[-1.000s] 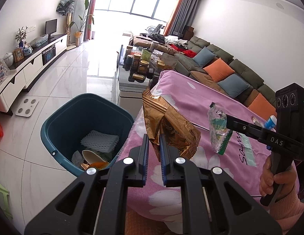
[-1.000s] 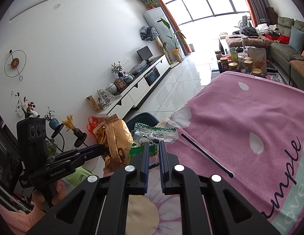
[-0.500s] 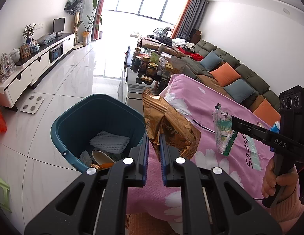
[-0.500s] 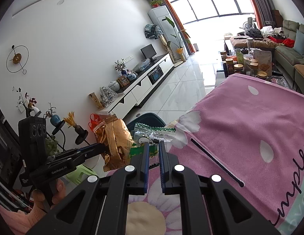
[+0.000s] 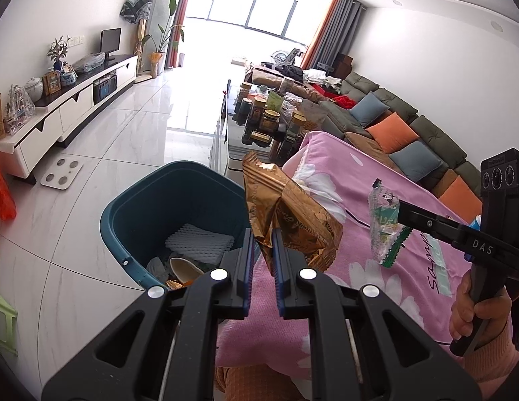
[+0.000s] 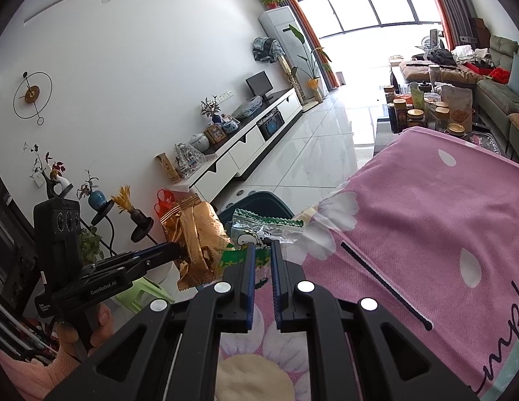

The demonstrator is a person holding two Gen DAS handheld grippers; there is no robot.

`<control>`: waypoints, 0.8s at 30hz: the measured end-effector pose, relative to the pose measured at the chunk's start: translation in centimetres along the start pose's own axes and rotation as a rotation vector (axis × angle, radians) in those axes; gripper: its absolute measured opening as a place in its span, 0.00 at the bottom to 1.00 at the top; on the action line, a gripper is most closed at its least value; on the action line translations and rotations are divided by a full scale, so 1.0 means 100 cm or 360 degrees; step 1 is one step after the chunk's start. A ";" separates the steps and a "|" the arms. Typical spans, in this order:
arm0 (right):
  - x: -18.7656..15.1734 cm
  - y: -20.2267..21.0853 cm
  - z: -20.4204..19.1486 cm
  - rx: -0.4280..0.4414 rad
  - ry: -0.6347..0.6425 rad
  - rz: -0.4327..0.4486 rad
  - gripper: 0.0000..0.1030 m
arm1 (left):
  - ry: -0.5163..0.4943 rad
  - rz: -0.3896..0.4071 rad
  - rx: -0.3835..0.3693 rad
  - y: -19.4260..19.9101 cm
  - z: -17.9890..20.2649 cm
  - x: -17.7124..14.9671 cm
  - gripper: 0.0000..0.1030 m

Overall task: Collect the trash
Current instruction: 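Carry the gold wrapper with the left tool while the right tool carries the clear wrapper over the bin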

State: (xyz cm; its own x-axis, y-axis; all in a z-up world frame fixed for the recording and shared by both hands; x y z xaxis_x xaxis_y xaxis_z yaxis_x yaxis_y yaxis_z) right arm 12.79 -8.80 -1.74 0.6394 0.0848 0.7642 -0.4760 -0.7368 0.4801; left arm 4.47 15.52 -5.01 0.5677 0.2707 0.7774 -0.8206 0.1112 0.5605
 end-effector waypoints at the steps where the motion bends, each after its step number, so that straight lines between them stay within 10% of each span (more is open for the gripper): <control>1: 0.000 -0.001 0.000 0.0002 0.0002 -0.0002 0.08 | 0.0002 0.0001 0.0005 0.000 -0.001 0.000 0.11; 24: 0.010 -0.022 -0.018 0.0025 0.0080 -0.0034 0.08 | 0.0076 0.0007 0.0111 -0.004 -0.029 0.006 0.11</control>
State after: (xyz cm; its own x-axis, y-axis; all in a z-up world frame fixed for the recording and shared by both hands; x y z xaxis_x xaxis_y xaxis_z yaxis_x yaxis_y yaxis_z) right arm 13.32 -5.87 -1.27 0.6182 0.1341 0.7745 -0.4528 -0.7447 0.4903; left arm 4.93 18.38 -5.56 0.5590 0.3163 0.7665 -0.8156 0.0435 0.5769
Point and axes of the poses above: each gripper's, at about its wrist camera, not at the fingertips, and y roughly against the way its jaws point, z to its right, x to its top, the point moved 2 cm from there along -y, roughly the way its jaws point, and after that the axes turned 5 degrees about z, right-handed, at the moved point
